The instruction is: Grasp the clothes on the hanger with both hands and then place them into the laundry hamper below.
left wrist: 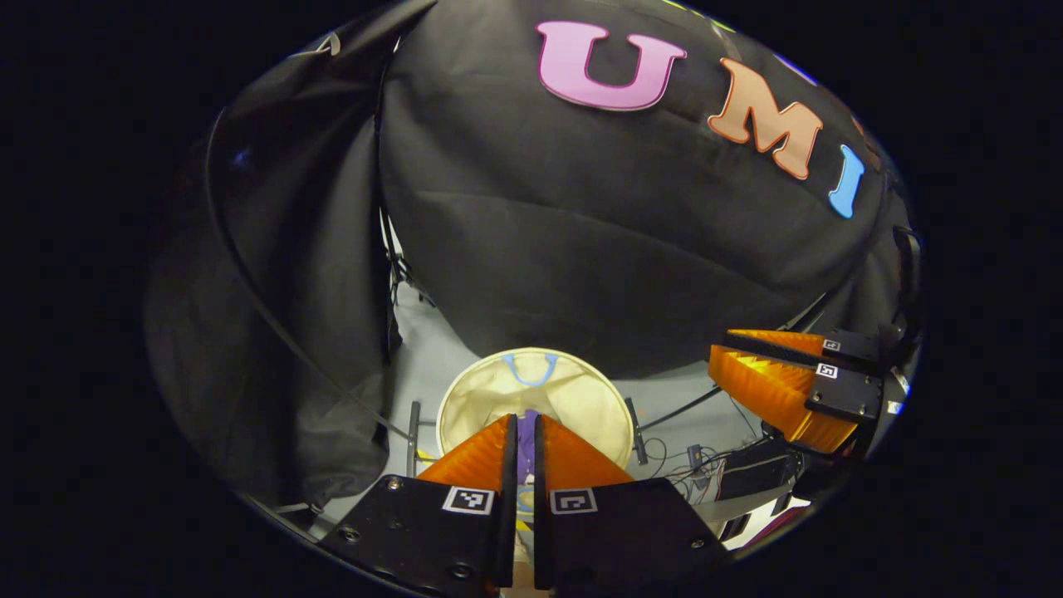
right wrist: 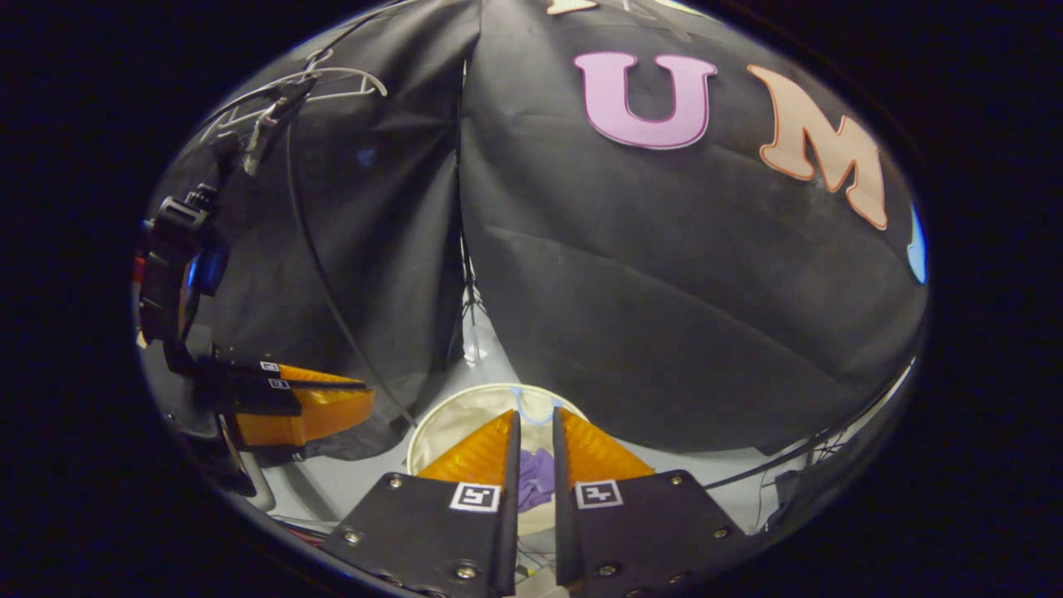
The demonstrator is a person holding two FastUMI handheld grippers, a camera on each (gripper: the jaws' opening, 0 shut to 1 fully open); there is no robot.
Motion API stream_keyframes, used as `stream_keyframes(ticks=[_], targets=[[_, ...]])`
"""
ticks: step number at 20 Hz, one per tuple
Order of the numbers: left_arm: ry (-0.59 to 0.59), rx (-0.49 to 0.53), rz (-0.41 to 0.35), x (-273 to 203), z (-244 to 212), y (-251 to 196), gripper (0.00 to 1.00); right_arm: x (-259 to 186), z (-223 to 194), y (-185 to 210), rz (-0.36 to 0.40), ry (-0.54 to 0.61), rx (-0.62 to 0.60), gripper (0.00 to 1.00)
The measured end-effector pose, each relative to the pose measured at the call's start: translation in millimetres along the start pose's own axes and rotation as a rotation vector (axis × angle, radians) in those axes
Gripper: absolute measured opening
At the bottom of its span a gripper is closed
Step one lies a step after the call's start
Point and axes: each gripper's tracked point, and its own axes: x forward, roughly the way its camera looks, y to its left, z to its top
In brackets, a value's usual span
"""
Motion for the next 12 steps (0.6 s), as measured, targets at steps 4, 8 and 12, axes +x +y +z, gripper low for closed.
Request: stream_keyframes(ticks=[4, 8, 12], targets=[[-0.105, 0.029, -0.012, -21, 39, -10, 0.11, -10, 42, -1, 0.001, -0.077, 0.004, 0.19], [-0.236, 0.071, -0.029, -46, 90, -29, 0.10, -37, 83, -11, -0.013, -0.182, 0.013, 0.19], [-0.358, 0.099, -0.053, -76, 137, -47, 0.11, -63, 133, -21, -0.032, -0.299, 0.021, 0.19]])
